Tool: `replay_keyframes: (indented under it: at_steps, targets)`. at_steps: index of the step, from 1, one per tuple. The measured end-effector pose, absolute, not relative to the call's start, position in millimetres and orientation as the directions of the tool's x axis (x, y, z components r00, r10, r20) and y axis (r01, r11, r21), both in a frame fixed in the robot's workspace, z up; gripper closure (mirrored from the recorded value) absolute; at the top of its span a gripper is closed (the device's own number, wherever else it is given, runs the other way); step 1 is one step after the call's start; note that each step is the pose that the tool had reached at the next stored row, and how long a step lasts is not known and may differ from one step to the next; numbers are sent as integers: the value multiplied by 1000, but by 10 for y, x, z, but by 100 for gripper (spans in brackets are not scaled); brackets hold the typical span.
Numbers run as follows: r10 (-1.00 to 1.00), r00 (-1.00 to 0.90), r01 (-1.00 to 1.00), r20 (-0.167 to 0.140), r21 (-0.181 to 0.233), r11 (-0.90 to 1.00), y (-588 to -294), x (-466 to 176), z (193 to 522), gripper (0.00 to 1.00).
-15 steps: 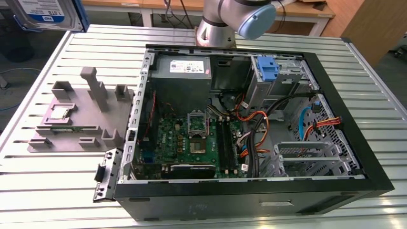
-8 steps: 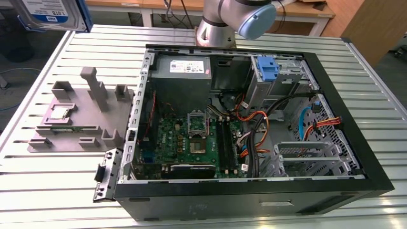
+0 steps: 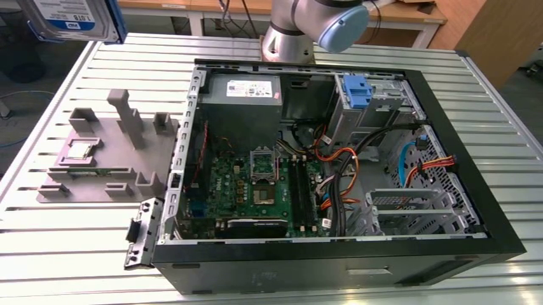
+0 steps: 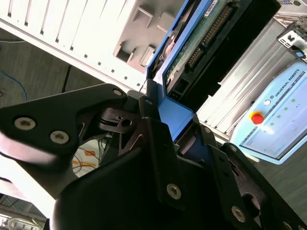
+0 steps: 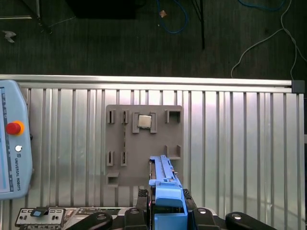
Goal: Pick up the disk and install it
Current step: 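Pick up the disk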
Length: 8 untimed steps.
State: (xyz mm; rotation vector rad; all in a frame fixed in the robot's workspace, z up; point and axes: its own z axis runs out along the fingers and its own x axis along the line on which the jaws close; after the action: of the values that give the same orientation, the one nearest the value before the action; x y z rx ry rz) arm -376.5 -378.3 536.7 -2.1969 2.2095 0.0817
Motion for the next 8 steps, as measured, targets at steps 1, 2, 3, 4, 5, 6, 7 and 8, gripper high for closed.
replay_keyframes:
  at_steps: [1, 2, 3, 4, 5, 6, 7, 8]
  targets:
    - [-998, -6, -1000, -54, 20, 5, -3791, -3764, 5366, 63]
    - [-999, -6, -1000, -54, 20, 5, -3804, -3764, 5366, 63]
    - [-999, -6, -1000, -54, 20, 5, -3821, -3764, 5365, 63]
    - [-998, -6, -1000, -54, 20, 5, -3839, -3764, 5364, 63]
    - [-998, -6, -1000, -54, 20, 5, -3859, -3764, 5364, 63]
    - [-999, -6, -1000, -54, 20, 5, -3878, -3764, 5363, 63]
    - [-999, -6, -1000, -54, 20, 5, -3897, -3764, 5363, 63]
    - [-999, -6, -1000, -54, 20, 5, -3914, -3763, 5362, 63]
